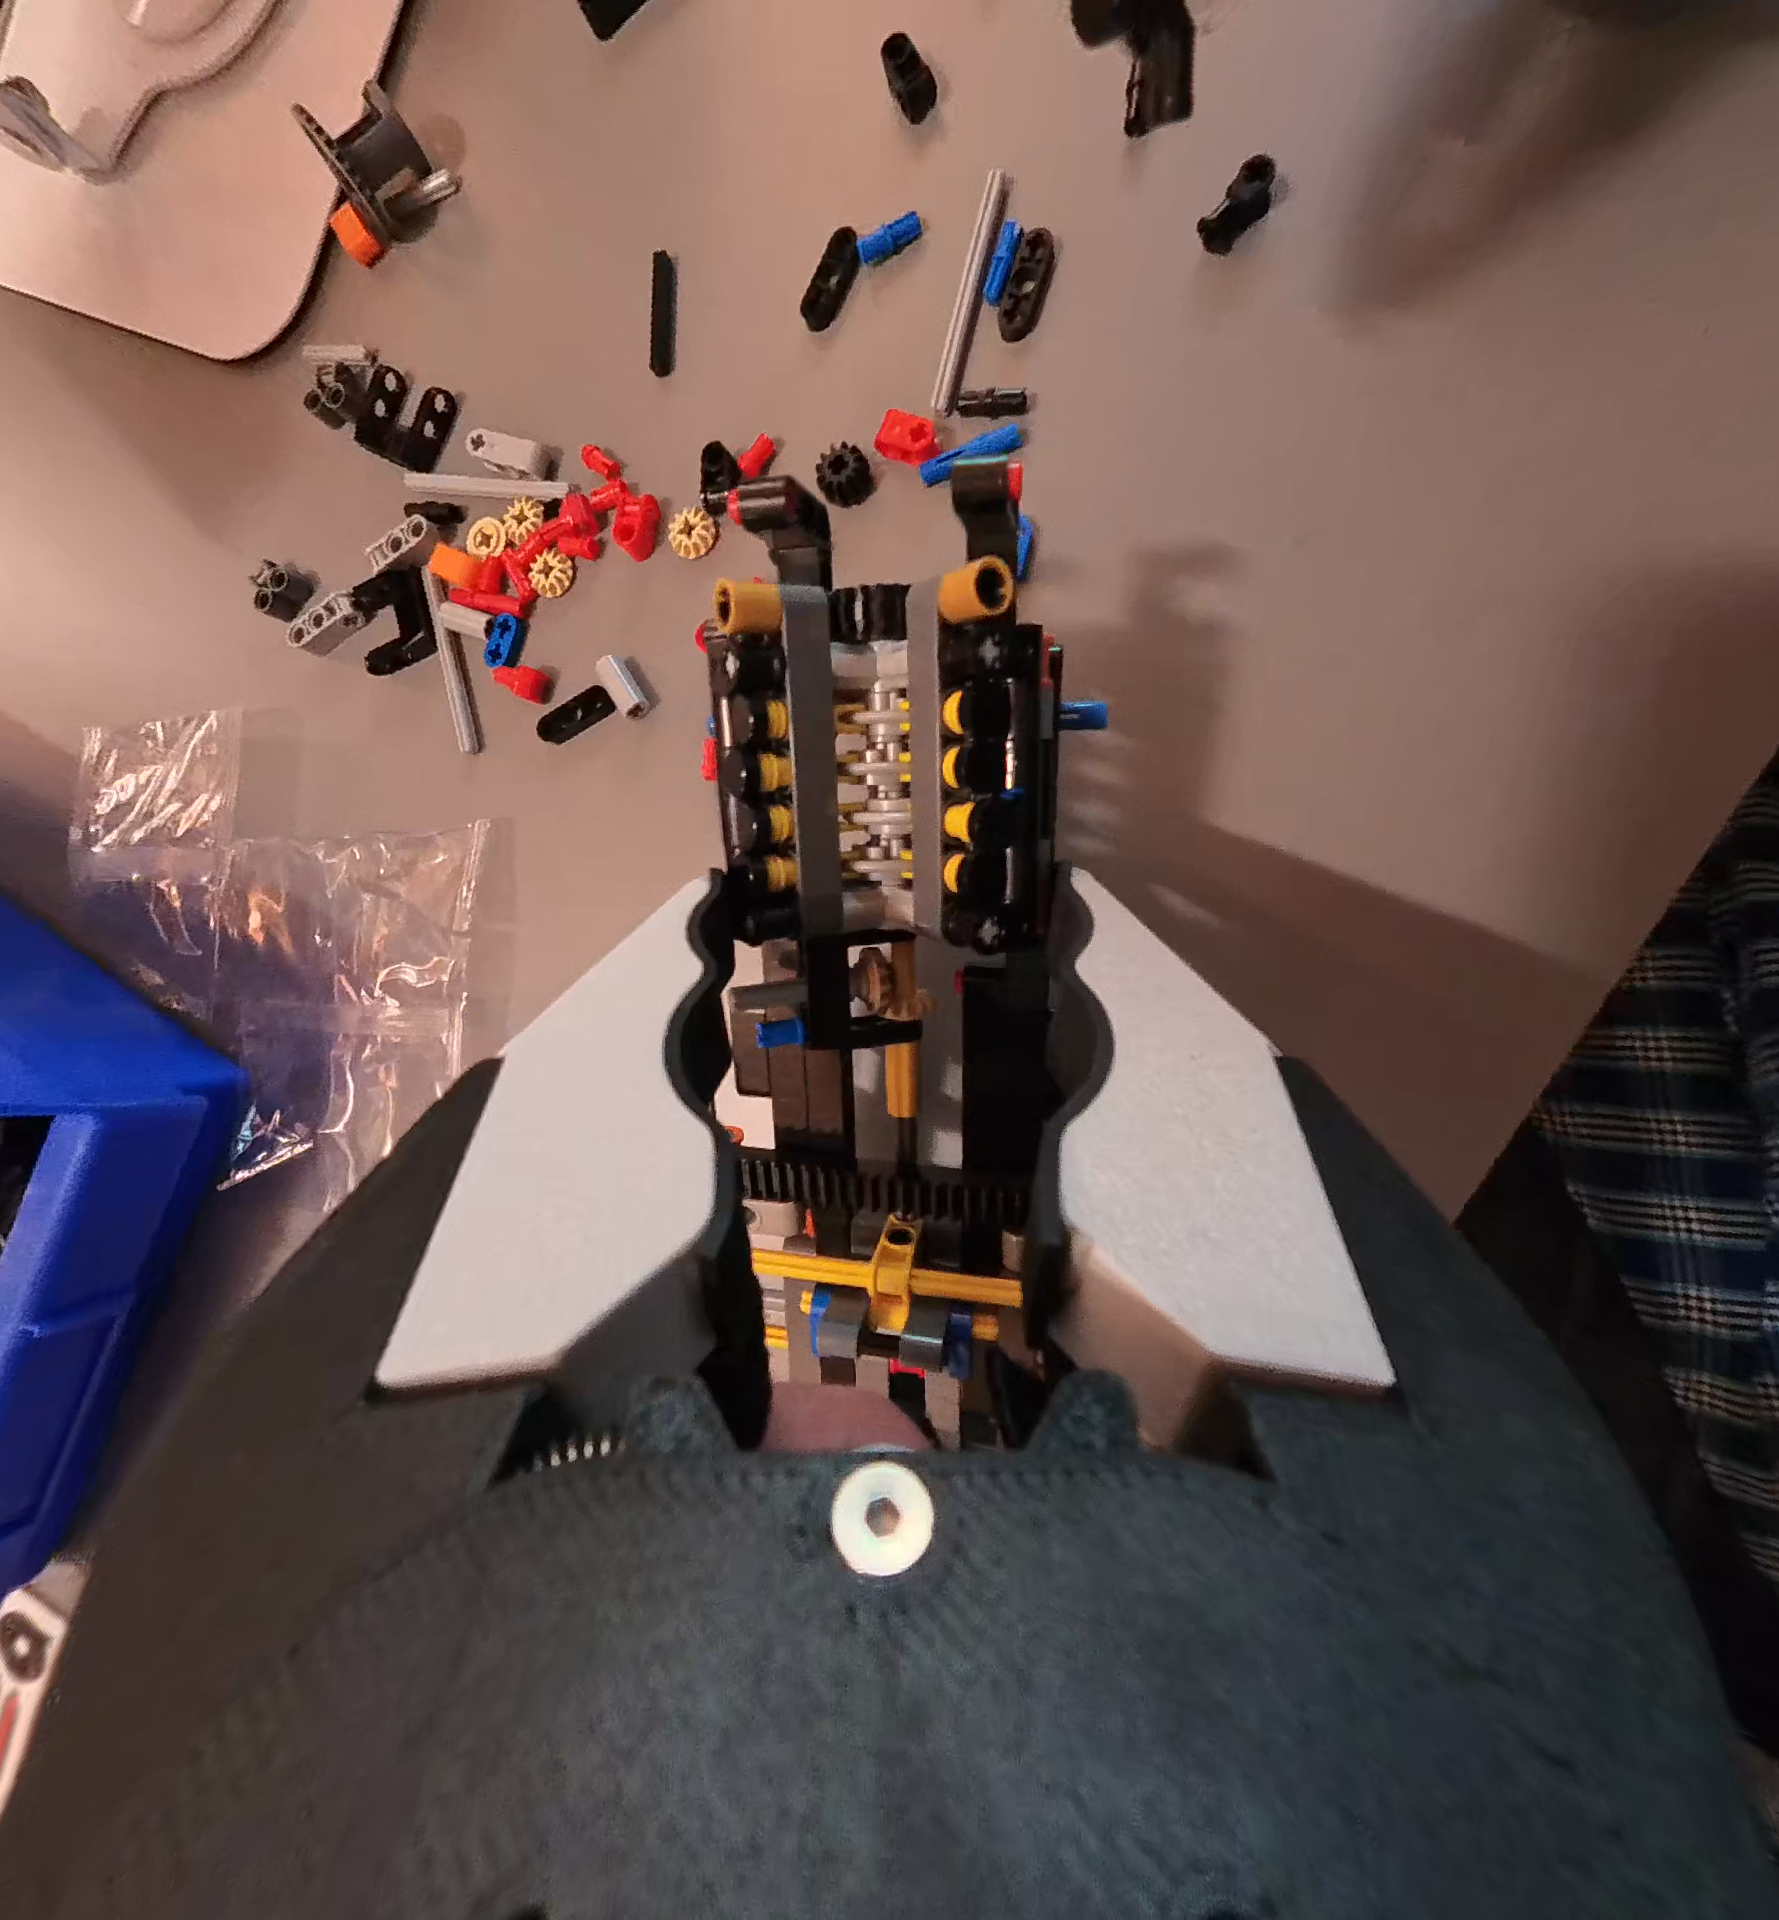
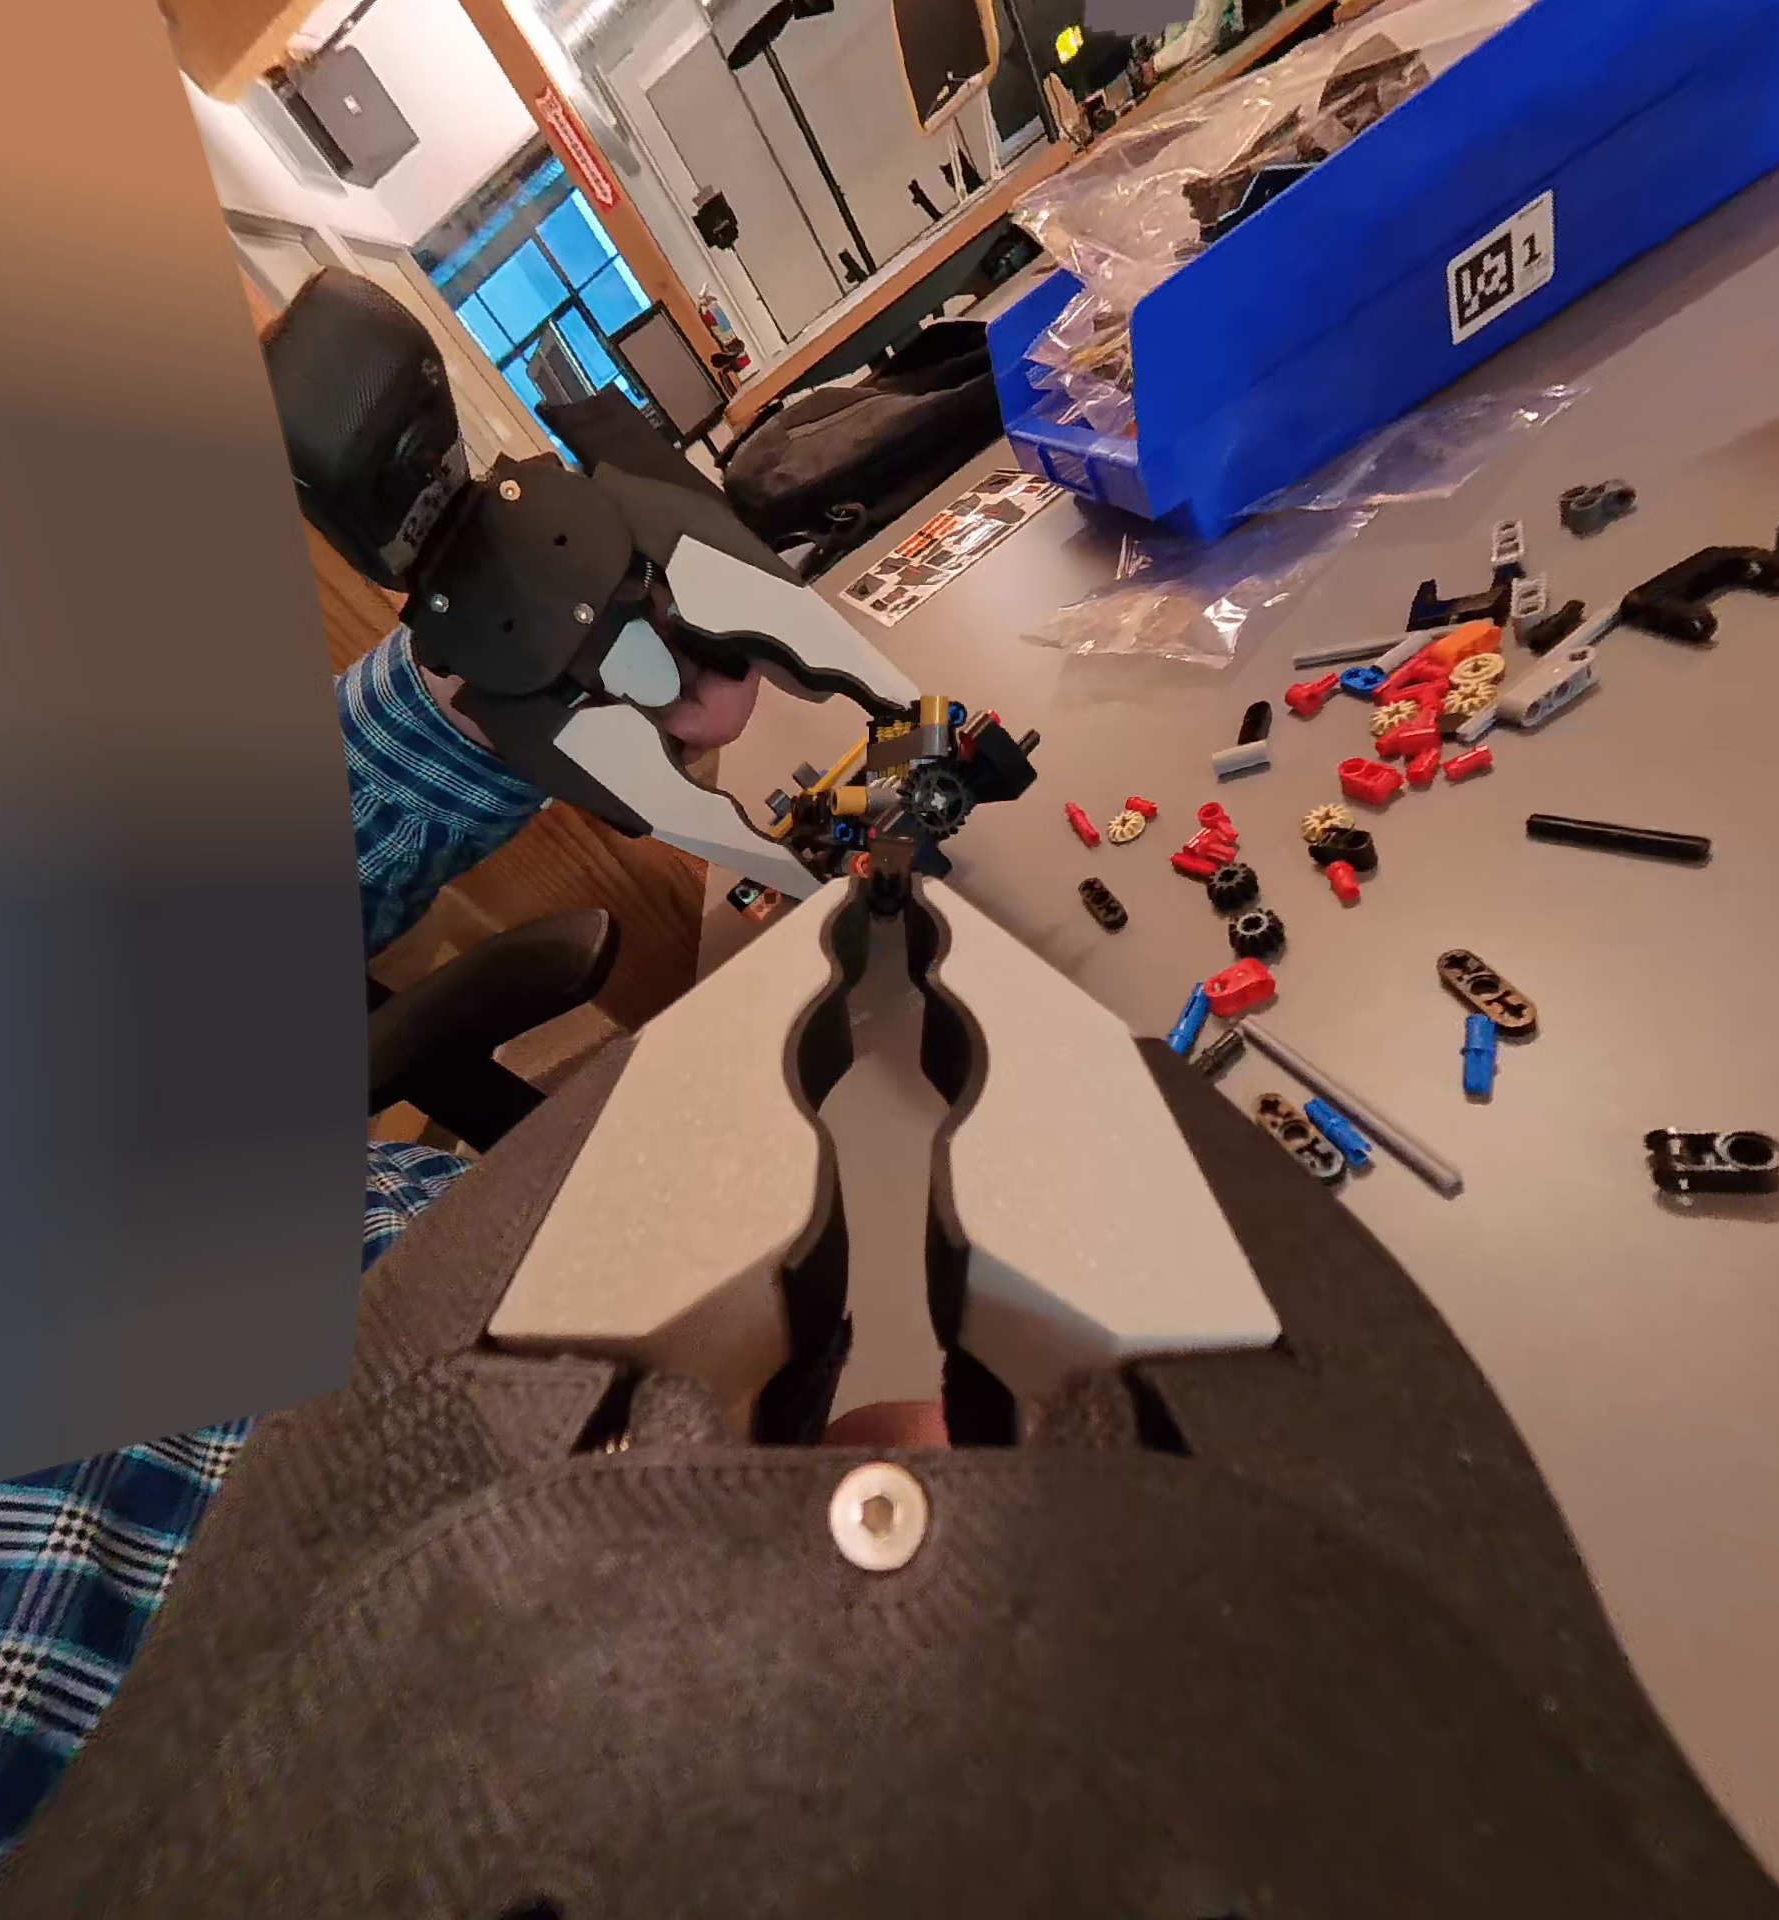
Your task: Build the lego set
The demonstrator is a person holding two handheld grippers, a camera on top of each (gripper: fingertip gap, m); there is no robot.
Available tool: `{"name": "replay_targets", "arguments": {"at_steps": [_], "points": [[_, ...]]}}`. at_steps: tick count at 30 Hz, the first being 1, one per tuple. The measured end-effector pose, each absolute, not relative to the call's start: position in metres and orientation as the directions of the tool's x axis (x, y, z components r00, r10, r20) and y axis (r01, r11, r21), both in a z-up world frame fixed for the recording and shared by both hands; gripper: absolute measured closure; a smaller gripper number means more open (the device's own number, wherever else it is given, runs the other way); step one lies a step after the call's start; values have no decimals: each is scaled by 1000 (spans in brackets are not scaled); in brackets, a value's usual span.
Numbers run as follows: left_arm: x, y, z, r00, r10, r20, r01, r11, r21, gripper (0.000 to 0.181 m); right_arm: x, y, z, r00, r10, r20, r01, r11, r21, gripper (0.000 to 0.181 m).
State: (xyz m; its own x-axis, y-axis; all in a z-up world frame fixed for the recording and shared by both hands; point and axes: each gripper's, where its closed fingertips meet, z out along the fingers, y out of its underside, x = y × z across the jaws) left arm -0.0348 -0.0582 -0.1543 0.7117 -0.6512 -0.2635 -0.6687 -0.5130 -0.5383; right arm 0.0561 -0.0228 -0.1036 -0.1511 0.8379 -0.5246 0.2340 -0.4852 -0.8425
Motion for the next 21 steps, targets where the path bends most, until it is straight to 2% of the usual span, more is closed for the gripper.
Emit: {"name": "replay_targets", "arguments": {"at_steps": [9, 13, 16, 21], "points": [[-36, -60, -157, 754, -637, -162, -606, -579, -545, 123, 51, -37, -124, -94, 941, -325, 375, -269, -887, 176], [-35, -58, -162, 770, -631, -93, -573, -621, -535, 122, 50, -44, -142, -126, 992, -17, 459, 43, -888, 176], [-32, -58, -165, 753, -655, -65, -585, -621, -522, 122, 48, -48, -148, -187, 948, 256, 451, 314, -835, 176], [-29, -63, -179, 686, -723, -82, -672, -586, -452, 123, 51, -53, -168, -326, 761, 561, 450, 647, -616, 176]]}}
